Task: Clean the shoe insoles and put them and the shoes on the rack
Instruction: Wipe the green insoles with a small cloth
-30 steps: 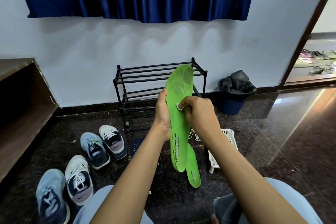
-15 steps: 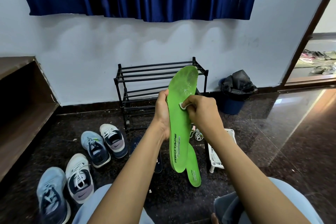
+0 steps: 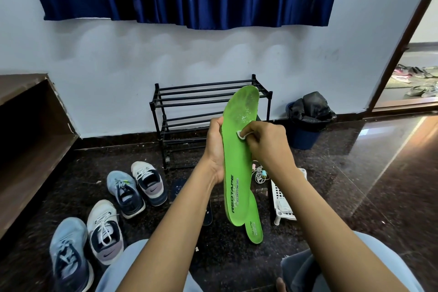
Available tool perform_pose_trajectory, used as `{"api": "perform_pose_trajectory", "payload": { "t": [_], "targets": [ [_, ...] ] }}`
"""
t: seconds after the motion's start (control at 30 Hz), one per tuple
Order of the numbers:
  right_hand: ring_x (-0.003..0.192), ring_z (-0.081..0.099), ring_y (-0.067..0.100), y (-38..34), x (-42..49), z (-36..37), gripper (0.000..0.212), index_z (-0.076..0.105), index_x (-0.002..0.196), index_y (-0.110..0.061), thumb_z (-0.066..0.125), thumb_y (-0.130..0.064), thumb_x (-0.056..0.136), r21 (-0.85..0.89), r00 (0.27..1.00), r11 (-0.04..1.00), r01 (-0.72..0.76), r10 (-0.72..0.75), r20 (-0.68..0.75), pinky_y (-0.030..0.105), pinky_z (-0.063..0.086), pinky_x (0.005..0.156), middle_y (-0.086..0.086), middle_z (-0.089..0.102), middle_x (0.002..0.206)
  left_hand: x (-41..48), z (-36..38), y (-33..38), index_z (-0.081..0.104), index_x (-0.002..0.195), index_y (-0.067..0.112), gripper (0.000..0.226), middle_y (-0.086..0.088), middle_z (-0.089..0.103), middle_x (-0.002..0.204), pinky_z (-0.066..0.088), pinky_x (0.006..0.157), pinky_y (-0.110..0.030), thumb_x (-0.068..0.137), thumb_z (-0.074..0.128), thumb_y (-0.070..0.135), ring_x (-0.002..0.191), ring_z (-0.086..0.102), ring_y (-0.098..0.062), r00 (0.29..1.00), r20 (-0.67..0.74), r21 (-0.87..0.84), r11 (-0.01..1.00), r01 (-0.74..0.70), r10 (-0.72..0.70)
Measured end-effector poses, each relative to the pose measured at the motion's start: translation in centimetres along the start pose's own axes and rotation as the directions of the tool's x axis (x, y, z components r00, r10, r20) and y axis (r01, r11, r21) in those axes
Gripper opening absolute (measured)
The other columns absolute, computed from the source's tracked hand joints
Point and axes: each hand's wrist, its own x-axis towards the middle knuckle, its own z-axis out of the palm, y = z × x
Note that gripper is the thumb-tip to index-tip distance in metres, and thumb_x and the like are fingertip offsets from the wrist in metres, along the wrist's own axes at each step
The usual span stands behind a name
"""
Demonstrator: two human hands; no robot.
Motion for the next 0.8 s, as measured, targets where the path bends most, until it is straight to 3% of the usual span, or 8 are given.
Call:
{"api": "perform_pose_trajectory", "payload": {
  "t": [0.13,0.37,0.43,0.63,0.8],
  "targets": [
    [0.06,0.064,0.027,0.4,0.6,-0.5,0.025,0.071,0.079,-0.013,0.054,0.005,0.077,-0.014,0.993,1.0,-0.028,0.026,-0.117,0.037,0.054,0.066,0.002,0.072,0.077,-0.3,0.5,-0.4,0.063,0.081,0.007,0.056,-0.014,0.058,0.069,0.046,0.06,-0.032,0.09,0.03,0.051,0.058,0.052,-0.028,0.998,0.055,0.004,1.0,0.022,-0.023],
    [0.064,0.064,0.018,0.0,-0.4,-0.2,0.019,0.072,0.075,-0.017,0.063,-0.001,0.08,-0.032,0.998,0.998,0.051,-0.051,-0.022,0.034,0.053,0.067,-0.003,0.072,0.079,0.0,0.2,-0.2,0.066,0.079,0.014,0.057,-0.006,0.061,0.063,0.042,0.053,-0.024,0.094,0.027,0.054,0.05,0.055,-0.019,1.0,0.011,-0.003,1.0,-0.02,0.02],
    [0.055,0.059,0.014,0.2,-0.2,-0.3,0.02,0.071,0.075,-0.017,0.061,-0.001,0.081,-0.003,1.0,1.0,0.028,-0.028,0.002,0.034,0.054,0.064,-0.004,0.071,0.076,0.1,0.2,-0.4,0.066,0.079,0.014,0.06,-0.007,0.061,0.063,0.043,0.052,-0.024,0.094,0.026,0.055,0.05,0.055,-0.02,1.0,0.016,-0.001,1.0,-0.012,0.012],
    [0.07,0.066,0.023,0.5,0.7,-0.7,0.025,0.072,0.08,-0.014,0.056,0.004,0.075,-0.043,0.991,0.999,-0.021,0.016,-0.133,0.029,0.05,0.069,0.001,0.073,0.08,0.0,0.6,-1.0,0.065,0.086,0.008,0.063,-0.014,0.062,0.069,0.047,0.058,-0.032,0.093,0.027,0.057,0.057,0.055,-0.027,0.998,0.053,0.015,1.0,0.018,-0.019],
    [0.073,0.067,0.017,-0.1,-0.3,0.2,0.022,0.072,0.076,-0.018,0.06,0.0,0.078,-0.031,1.0,0.999,0.03,-0.03,-0.007,0.033,0.053,0.072,-0.005,0.073,0.081,0.3,-0.2,-0.6,0.07,0.065,0.015,0.063,-0.008,0.062,0.062,0.043,0.057,-0.026,0.095,0.028,0.051,0.051,0.057,-0.021,1.0,0.017,-0.013,1.0,-0.02,0.02]
  ]
}}
